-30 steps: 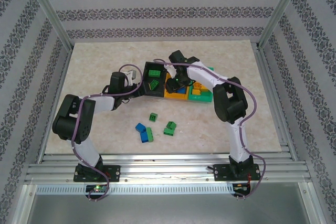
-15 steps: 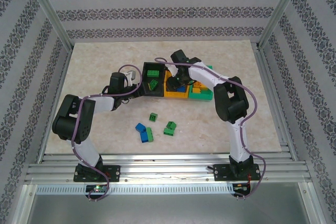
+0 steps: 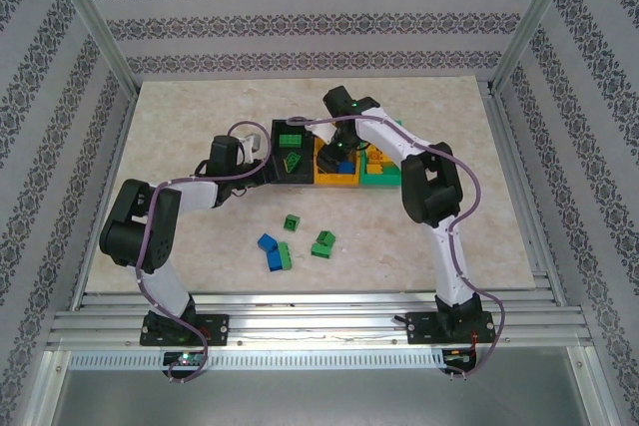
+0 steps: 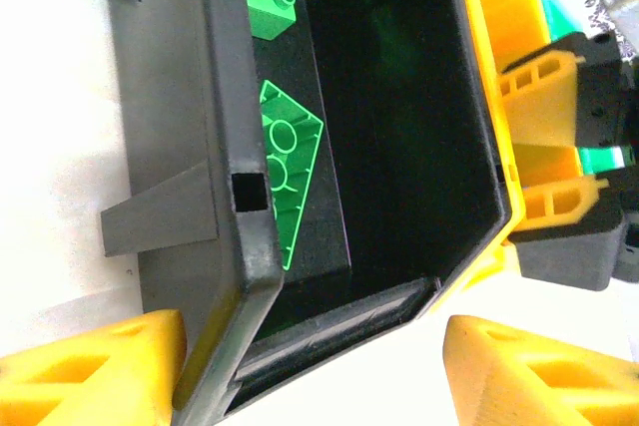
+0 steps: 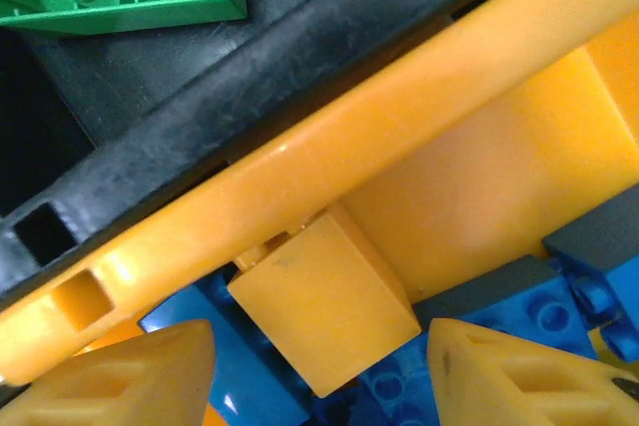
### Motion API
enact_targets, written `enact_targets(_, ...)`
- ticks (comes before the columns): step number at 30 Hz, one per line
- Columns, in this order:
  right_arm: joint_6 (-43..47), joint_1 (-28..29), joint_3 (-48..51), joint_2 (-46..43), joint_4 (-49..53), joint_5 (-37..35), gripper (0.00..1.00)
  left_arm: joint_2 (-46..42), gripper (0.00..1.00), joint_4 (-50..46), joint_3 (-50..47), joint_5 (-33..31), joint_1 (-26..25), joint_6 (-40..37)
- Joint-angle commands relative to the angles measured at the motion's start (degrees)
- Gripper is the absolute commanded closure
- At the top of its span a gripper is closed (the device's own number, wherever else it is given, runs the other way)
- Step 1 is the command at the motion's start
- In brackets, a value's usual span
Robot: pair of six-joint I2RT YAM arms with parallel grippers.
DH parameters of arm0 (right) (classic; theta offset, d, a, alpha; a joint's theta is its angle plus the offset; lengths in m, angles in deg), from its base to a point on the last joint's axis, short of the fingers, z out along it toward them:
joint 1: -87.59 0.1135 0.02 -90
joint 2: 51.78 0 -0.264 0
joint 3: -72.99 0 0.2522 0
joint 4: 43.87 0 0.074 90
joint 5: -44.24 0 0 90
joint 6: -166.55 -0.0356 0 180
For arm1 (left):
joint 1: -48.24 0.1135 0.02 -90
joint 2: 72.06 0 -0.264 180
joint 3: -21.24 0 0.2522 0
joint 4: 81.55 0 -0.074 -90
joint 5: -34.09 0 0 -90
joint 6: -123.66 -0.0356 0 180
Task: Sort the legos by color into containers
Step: Pick up the lego from the container.
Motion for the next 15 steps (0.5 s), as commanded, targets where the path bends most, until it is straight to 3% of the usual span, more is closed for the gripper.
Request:
enact_targets(1, 8.0, 0.0, -4.4, 4.5, 3.2, 0.7, 0.41, 0.0, 0.32, -1.7, 2.6, 4.2, -1.2, -1.9)
enact_targets(9, 16.9, 0.7, -4.3, 5.2, 0.4, -3.3, 0.36, 0.5, 0.32, -2.2, 3.0, 4.2, -1.1, -2.2)
enact_targets(15, 22.3, 1.3, -4.7, 5.8, 2.5, 0.9, 0.35, 1.6, 0.32, -3.3, 4.3, 4.5, -0.9, -2.7)
